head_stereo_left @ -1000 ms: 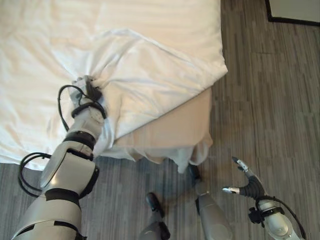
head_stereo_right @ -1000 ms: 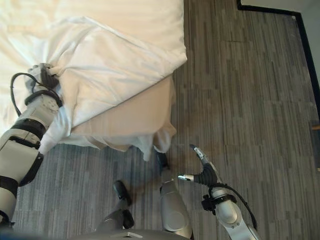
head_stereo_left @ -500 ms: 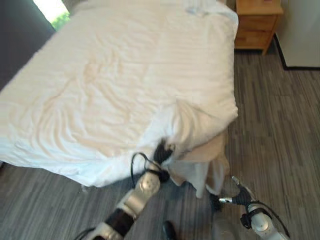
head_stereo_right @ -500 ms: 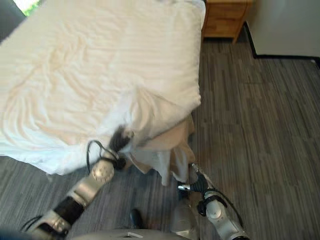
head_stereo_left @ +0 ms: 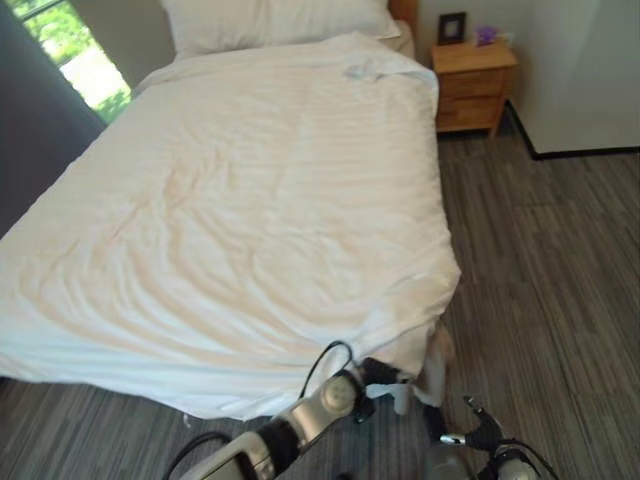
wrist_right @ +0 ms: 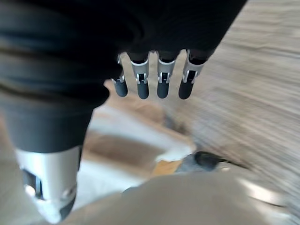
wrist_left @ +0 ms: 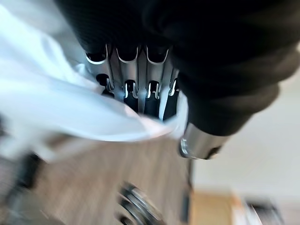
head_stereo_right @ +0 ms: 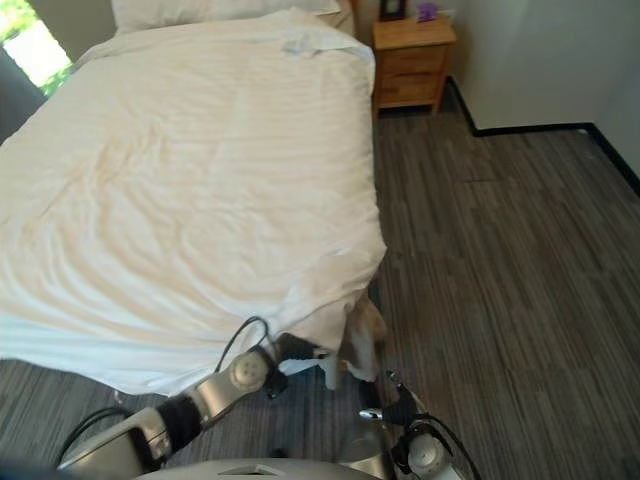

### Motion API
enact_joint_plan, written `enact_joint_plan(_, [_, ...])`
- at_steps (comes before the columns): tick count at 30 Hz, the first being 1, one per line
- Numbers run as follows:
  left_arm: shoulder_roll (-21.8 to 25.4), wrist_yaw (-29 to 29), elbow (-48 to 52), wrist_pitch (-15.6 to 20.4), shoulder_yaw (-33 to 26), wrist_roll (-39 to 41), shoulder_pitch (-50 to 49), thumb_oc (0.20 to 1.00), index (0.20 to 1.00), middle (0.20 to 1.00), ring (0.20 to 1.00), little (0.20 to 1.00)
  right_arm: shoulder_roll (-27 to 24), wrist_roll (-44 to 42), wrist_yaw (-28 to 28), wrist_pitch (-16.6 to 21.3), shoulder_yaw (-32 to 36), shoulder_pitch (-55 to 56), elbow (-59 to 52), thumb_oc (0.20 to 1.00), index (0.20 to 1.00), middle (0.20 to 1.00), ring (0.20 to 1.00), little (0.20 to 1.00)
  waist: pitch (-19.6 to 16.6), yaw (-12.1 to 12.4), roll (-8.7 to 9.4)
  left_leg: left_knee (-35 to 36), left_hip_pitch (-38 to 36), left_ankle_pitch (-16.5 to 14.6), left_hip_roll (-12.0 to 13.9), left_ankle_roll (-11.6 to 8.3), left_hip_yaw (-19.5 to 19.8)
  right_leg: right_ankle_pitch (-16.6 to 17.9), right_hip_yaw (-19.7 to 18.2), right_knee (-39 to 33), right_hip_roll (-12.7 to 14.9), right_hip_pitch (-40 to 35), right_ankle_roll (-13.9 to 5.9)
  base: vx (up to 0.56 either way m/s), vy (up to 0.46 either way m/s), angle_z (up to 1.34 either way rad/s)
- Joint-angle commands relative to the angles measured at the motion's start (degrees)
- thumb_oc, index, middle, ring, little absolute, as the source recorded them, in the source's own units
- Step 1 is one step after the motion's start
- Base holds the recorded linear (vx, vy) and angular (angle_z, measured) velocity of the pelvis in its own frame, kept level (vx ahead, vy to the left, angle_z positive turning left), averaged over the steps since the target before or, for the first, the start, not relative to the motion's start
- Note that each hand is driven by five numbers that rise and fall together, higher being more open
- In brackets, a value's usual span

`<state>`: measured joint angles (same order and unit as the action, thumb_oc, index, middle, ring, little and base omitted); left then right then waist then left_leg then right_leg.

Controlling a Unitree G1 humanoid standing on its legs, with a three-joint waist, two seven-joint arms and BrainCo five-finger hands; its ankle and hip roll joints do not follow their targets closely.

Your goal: Making the bed.

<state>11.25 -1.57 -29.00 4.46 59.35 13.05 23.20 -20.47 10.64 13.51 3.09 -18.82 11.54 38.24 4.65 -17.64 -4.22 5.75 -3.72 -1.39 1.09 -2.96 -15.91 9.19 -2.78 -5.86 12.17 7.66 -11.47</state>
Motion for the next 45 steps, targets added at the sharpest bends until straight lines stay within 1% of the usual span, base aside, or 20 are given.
enact_joint_plan(1, [-9.51,-11.01,8.07,3.79,-0.44,10.00,0.58,1.000,1.000,1.000,1.000,1.000,-4.04,-1.78,1.68,0.95,0.77,-1.58,1.17,1.000,1.000,1.000,1.000,1.000,2.76,-1.83,-0.28,-0.75,-0.62,-0.29,2.58,-1.49,1.08,-2.24,-0.43,0.93,1.43,-4.39,-0.49,0.00,0.039,-0.23])
enact_joint_plan(5, [-12.09,-21.64,9.09,-2.33,3.00,23.68,-2.99,1.000,1.000,1.000,1.000,1.000,-3.80,1.05,3.03,-0.51,2.66,-0.70,6.16,1.000,1.000,1.000,1.000,1.000,3.71,-3.53,-0.97,-0.75,-1.80,-0.88,2.35,-1.26,-0.22,-2.24,-1.70,1.33,1.58,-4.21,-0.47,-0.02,0.038,-0.10])
enact_joint_plan(8, [-12.48,-23.52,9.84,-6.42,2.95,33.38,-6.76,1.000,1.000,1.000,1.000,1.000,-3.03,1.23,3.45,-1.26,2.85,-0.49,7.25,1.000,1.000,1.000,1.000,1.000,3.82,-3.36,-1.07,-0.75,-2.38,-0.97,2.33,-1.14,-0.55,-2.24,-1.97,1.37,1.61,-4.59,-0.43,-0.01,0.010,-0.18])
enact_joint_plan(9, [-12.18,-25.35,10.06,-11.50,2.80,40.45,-9.93,1.000,1.000,1.000,1.000,1.000,-2.29,1.17,3.91,-2.10,3.21,-0.11,8.53,1.000,1.000,1.000,1.000,1.000,3.83,-3.07,-1.14,-0.75,-2.83,-0.99,2.41,-1.10,-0.68,-2.31,-1.89,1.36,1.55,-4.99,-0.38,0.00,-0.008,-0.21])
enact_joint_plan(13, [-10.21,-26.73,9.60,-15.55,1.13,47.43,-13.78,1.000,1.000,1.000,1.000,1.000,-1.58,0.78,4.45,-2.94,4.20,-0.59,8.86,1.000,1.000,1.000,1.000,1.000,3.38,-1.88,-0.86,-0.75,-3.73,-1.13,2.60,-0.94,-0.46,-2.80,-1.45,1.46,1.25,-6.29,-0.04,0.00,-0.005,-0.02])
enact_joint_plan(15, [-10.35,-25.66,9.31,-12.89,-0.40,47.72,-11.97,1.000,1.000,1.000,1.000,1.000,-1.55,1.01,5.31,-2.54,4.22,-0.89,8.13,1.000,1.000,1.000,1.000,1.000,3.09,-1.58,-0.44,-0.75,-4.13,-1.10,2.81,-0.93,-0.22,-3.04,-1.00,1.47,1.20,-6.95,0.04,0.00,0.000,0.00])
enact_joint_plan(17, [-10.06,-22.30,10.46,-3.55,-0.27,40.47,-8.73,1.000,1.000,1.000,1.000,1.000,-2.48,2.33,7.09,-2.30,4.10,-1.49,6.09,1.000,1.000,1.000,1.000,1.000,3.14,-1.46,0.03,-0.75,-4.72,-1.45,2.89,-0.88,0.23,-3.56,-0.36,1.62,1.21,-7.84,-0.01,0.00,-0.015,0.06])
enact_joint_plan(18, [-10.01,-22.25,10.47,-3.48,-0.28,40.42,-8.69,1.000,1.000,1.000,1.000,1.000,-2.44,2.33,7.08,-2.33,4.08,-1.55,6.06,1.000,1.000,1.000,1.000,1.000,3.11,-1.48,0.10,-0.75,-4.46,-1.09,2.91,-0.92,0.23,-3.24,-0.38,1.56,1.19,-7.61,0.09,0.00,-0.027,0.06])
enact_joint_plan(19, [-7.86,-14.16,14.23,6.92,-4.78,32.14,-4.33,1.000,1.000,1.000,1.000,1.000,-2.96,2.72,8.66,-1.63,4.55,-1.46,3.55,1.000,1.000,1.000,1.000,1.000,2.80,-0.80,0.63,-0.75,-4.60,-1.25,2.96,-0.90,0.45,-3.53,-0.01,1.63,1.22,-7.99,0.04,-0.02,-0.067,0.13])
enact_joint_plan(20, [-5.40,-4.98,18.01,10.53,-10.45,24.75,0.93,1.000,1.000,1.000,1.000,1.000,-3.67,2.89,9.74,0.03,5.55,-1.59,-1.78,1.000,1.000,1.000,1.000,1.000,2.50,-0.02,1.60,-0.75,-4.23,-0.69,3.00,-0.96,0.99,-3.36,0.59,1.65,1.20,-8.28,0.16,0.00,-0.073,0.14])
enact_joint_plan(22, [-3.13,-0.18,19.80,9.58,-14.71,20.22,3.19,1.000,1.000,1.000,1.000,1.000,-5.32,5.98,9.78,-0.04,5.64,-2.16,-5.89,1.000,1.000,1.000,1.000,1.000,2.37,0.59,2.13,-0.75,-4.07,-0.52,3.10,-1.02,1.50,-3.49,1.24,1.64,1.13,-8.64,0.19,0.00,-0.034,0.20])
enact_joint_plan(24, [8.44,-0.14,31.03,9.57,-24.55,18.67,0.39,1.000,1.000,1.000,1.000,1.000,-10.87,5.35,4.92,1.57,13.13,1.14,-12.80,1.000,1.000,1.000,1.000,1.000,2.26,1.66,2.50,-0.75,-4.01,-0.40,3.25,-1.16,1.89,-3.61,2.47,1.52,1.00,-9.18,-0.06,-0.02,-0.009,0.18])
enact_joint_plan(28, [17.78,-4.58,32.01,9.61,-31.21,11.24,-12.97,1.000,1.000,1.000,1.000,1.000,-18.72,-0.85,3.92,5.52,20.64,-0.34,-15.69,1.000,1.000,1.000,1.000,1.000,1.69,3.98,4.00,-0.75,-2.99,0.26,3.56,-1.49,1.94,-3.03,3.21,1.14,0.77,-8.67,-0.05,-0.04,-0.028,0.31])
enact_joint_plan(29, [23.25,-3.86,31.15,10.11,-38.78,11.50,-18.78,1.000,1.000,1.000,1.000,1.000,-21.97,-4.29,0.25,7.10,24.94,0.47,-26.74,0.555,0.555,0.555,0.555,0.555,1.42,5.53,4.21,-0.75,-2.99,0.10,3.82,-1.66,1.87,-3.14,3.91,1.07,0.78,-8.89,-0.23,0.00,0.000,0.00])
enact_joint_plan(30, [22.95,-2.44,29.03,10.51,-40.74,11.20,-20.24,1.000,1.000,1.000,1.000,1.000,-21.74,-6.79,-0.79,8.24,23.47,-0.37,-24.50,0.329,0.329,0.329,0.329,0.329,0.98,6.62,4.42,-0.75,-2.47,0.69,3.81,-1.70,2.02,-2.67,4.23,0.87,0.75,-8.65,-0.09,0.00,-0.007,0.07])
enact_joint_plan(31, [22.95,-2.40,28.99,10.60,-40.93,11.15,-20.39,1.000,1.000,1.000,1.000,1.000,-21.86,-6.95,-0.77,8.53,23.07,-0.79,-24.03,0.200,0.200,0.200,0.200,0.200,0.91,6.43,4.44,-0.75,-2.42,0.68,3.81,-1.70,2.00,-2.69,4.21,0.87,0.75,-8.59,-0.09,0.00,0.000,0.00])
enact_joint_plan(33, [22.69,-0.83,27.20,9.73,-45.96,8.04,-21.98,1.000,1.000,1.000,1.000,1.000,-19.59,-12.65,-4.63,8.62,20.36,-5.48,-19.62,0.200,0.200,0.200,0.200,0.200,0.69,7.90,4.74,-0.75,-2.08,1.05,3.91,-1.70,2.50,-2.72,4.89,0.86,0.66,-8.81,0.13,0.02,-0.015,-0.07])
enact_joint_plan(36, [19.67,2.54,20.87,9.71,-52.64,9.22,-27.30,1.000,1.000,1.000,1.000,1.000,-16.66,-22.20,-8.05,9.48,16.18,-9.33,-28.65,0.200,0.200,0.200,0.200,0.200,0.27,10.95,5.59,-0.75,-1.11,1.70,4.12,-1.93,3.45,-2.73,6.30,0.86,0.70,-8.82,0.39,0.02,-0.017,0.16])
enact_joint_plan(43, [14.11,5.11,14.27,9.21,-56.33,9.95,-29.24,1.000,1.000,1.000,1.000,1.000,-5.45,-35.91,-11.45,7.65,7.60,-18.59,-21.14,0.200,0.200,0.200,0.200,0.200,0.22,14.81,5.82,-0.75,1.19,2.81,3.87,-2.13,5.82,-3.09,8.45,0.86,0.90,-8.32,0.68,0.02,0.002,0.28])
enact_joint_plan(45, [12.29,6.08,10.67,9.15,-55.54,10.36,-28.86,1.000,1.000,1.000,1.000,1.000,1.58,-47.72,-13.81,6.55,4.07,-23.16,-12.26,0.200,0.200,0.200,0.200,0.200,1.04,17.12,5.92,-0.75,3.26,3.60,3.66,-2.44,7.20,-2.97,9.63,0.86,1.15,-7.25,0.71,-0.06,0.005,0.37])
